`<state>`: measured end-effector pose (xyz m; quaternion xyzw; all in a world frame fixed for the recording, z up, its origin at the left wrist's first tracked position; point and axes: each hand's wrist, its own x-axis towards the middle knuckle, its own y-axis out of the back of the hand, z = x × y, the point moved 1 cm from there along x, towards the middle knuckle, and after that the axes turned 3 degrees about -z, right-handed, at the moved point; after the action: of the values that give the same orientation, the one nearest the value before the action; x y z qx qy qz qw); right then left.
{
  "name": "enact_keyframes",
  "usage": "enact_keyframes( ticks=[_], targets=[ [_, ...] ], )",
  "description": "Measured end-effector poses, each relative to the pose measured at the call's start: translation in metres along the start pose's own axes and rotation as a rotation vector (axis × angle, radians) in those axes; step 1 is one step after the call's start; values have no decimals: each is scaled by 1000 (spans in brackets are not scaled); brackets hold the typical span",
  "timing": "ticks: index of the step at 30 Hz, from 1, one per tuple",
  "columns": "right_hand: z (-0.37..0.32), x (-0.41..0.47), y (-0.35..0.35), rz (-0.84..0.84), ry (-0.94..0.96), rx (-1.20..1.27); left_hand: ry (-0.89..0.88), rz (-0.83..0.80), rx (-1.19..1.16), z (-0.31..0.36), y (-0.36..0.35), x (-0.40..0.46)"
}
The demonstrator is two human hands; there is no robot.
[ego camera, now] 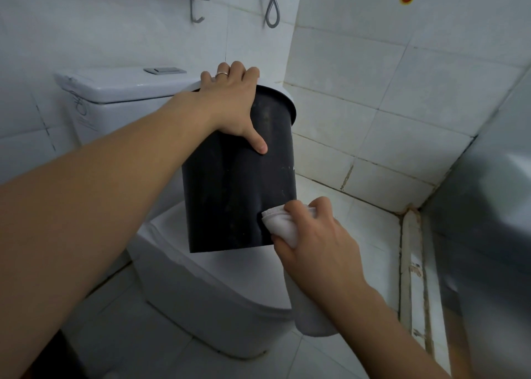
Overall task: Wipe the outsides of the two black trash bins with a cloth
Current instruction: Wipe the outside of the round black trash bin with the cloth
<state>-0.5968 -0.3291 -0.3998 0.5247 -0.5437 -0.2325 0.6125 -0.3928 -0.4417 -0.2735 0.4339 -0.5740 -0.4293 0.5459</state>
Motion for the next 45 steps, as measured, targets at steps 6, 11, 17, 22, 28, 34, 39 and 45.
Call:
enact_keyframes(
  ticks=[6,11,17,22,28,34,39,45],
  targets=[
    [-9,-3,-1,9,28,35,-19,2,7,4,2,0],
    [6,6,0,32,-38,38,-10,8,12,5,1,-1],
    [5,8,3,20,-31,42,-13,0,14,6,2,0],
    [-21,-2,1,22,56,23,-18,-2,10,5,2,1],
    [-25,-14,0,-24,109,8,5,-15,-15,-1,1,3],
    [-10,-10,0,-29,65,-31,6,-17,-31,-4,0,2],
    [11,-3,2,-32,9,-73,18,-22,-34,-8,0,2],
    [-14,-16,4,-81,141,-26,15,-26,-38,-7,1,1]
  ],
)
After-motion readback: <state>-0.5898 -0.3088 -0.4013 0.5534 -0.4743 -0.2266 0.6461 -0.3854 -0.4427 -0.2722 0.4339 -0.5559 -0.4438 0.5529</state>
